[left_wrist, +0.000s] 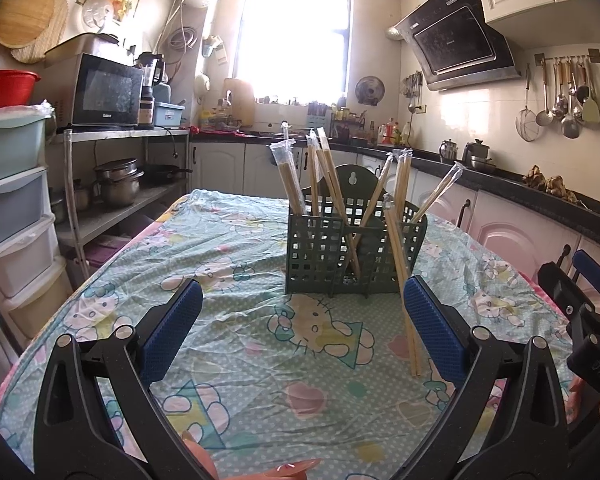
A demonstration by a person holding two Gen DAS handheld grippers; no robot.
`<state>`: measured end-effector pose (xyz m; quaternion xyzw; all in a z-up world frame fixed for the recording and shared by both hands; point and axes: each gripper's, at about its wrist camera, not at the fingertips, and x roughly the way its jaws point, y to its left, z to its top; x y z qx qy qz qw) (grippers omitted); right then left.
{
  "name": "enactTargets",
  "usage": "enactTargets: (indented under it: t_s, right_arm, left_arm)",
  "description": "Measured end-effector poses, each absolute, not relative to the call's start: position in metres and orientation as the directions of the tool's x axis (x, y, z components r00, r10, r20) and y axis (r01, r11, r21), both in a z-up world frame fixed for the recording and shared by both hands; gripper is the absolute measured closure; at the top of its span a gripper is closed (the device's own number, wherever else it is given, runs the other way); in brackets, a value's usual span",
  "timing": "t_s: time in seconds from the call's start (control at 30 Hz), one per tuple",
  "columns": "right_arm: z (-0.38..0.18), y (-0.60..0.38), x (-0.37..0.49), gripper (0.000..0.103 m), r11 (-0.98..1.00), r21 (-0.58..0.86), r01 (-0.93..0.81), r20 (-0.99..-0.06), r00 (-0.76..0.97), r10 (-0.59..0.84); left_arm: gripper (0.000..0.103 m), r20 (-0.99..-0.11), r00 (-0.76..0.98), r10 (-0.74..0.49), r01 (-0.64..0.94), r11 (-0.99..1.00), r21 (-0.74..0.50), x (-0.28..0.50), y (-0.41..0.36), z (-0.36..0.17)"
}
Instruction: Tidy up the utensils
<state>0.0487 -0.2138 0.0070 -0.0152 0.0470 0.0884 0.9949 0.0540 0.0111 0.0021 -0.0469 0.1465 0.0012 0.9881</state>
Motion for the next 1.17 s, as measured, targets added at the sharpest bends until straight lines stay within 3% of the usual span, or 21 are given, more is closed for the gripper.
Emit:
enactTargets:
  t_s: [0.73, 0.97, 1.03, 1.17]
  right_arm:
    - [0.003, -0.216, 0.048, 0.006, 0.985, -0.020, -0.171, -0.104, 0.980, 0.168]
    - [0.017, -0.235, 0.065, 0.006, 0.993, 0.040, -0.115, -0.159, 0.980, 0.120]
    - [0.025, -0.250, 0.084, 0.006, 0.996, 0.050, -0.077, -0.203, 0.975, 0.085]
    - [0.020, -0.288, 0.154, 0.006, 0.996, -0.007, 0.092, -0.448, 0.890, -0.085]
  left_arm:
    - [0.010, -0.310, 0.950, 0.032, -0.054, 0.996, -0.065, 0.058, 0.012, 0.003]
    - [0.010, -0.360, 0.933, 0.002, -0.053, 0.990, -0.131, 0.067, 0.036, 0.013]
    - [0.010, -0.390, 0.921, 0.022, -0.078, 0.989, -0.128, 0.079, 0.056, 0.023]
    - [0.010, -0.583, 0.781, 0.224, -0.276, 0.961, -0.001, 0.137, 0.113, 0.015]
